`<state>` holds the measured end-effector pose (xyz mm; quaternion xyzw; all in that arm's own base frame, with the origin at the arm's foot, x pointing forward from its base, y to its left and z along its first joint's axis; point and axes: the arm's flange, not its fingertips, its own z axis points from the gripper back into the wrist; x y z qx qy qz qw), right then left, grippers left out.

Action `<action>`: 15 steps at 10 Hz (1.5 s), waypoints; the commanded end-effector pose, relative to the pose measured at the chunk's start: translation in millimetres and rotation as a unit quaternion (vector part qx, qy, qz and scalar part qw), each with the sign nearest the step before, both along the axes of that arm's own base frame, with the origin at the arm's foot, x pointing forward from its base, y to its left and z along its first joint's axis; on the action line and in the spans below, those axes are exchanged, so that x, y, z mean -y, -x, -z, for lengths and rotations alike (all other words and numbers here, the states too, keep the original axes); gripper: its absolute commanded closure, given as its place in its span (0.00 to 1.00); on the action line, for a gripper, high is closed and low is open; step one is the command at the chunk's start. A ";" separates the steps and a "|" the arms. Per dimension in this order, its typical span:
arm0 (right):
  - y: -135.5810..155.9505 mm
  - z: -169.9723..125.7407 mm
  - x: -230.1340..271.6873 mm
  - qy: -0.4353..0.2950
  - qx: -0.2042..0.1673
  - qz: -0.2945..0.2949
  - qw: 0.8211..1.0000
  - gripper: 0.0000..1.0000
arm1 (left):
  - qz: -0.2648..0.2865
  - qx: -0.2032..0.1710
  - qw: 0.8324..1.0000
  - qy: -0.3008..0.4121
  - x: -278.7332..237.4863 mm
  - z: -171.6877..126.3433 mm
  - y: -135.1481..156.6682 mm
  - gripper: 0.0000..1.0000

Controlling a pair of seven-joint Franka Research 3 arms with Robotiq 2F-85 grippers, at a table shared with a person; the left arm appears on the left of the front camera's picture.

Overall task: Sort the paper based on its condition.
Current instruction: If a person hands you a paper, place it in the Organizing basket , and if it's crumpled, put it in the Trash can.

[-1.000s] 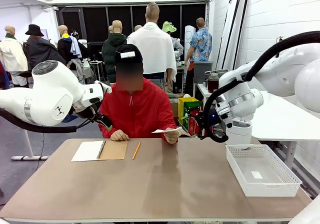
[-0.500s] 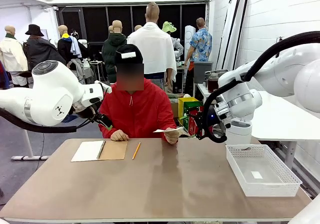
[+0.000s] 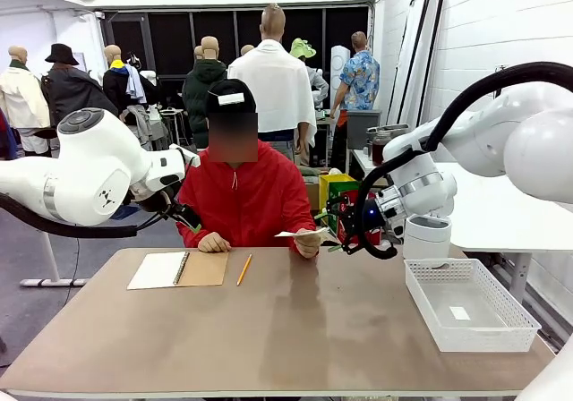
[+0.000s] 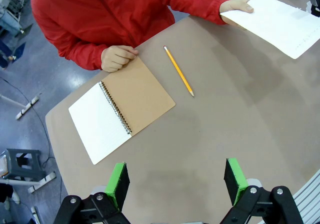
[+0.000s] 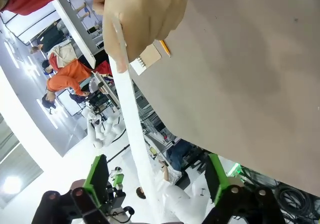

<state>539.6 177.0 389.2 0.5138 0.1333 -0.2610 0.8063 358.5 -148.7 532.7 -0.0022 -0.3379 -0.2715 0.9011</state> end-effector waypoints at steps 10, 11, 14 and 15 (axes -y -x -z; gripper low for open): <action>-20.3 5.4 -0.8 -0.010 -0.028 0.021 0.999 1.00 | 0.001 -0.001 1.000 -0.001 -0.1 0.6 0.3 0.00; -18.7 4.0 -1.6 -0.011 -0.025 0.019 0.999 1.00 | 0.001 -0.001 1.000 -0.001 -0.1 0.6 0.3 0.00; -17.2 -0.8 -1.5 -0.018 -0.022 -0.001 1.000 1.00 | 0.001 -0.001 1.000 -0.001 -0.1 0.6 0.3 0.00; -14.4 -3.8 0.6 -0.021 -0.018 -0.006 1.000 1.00 | 0.001 -0.001 1.000 -0.001 -0.1 0.6 0.3 0.00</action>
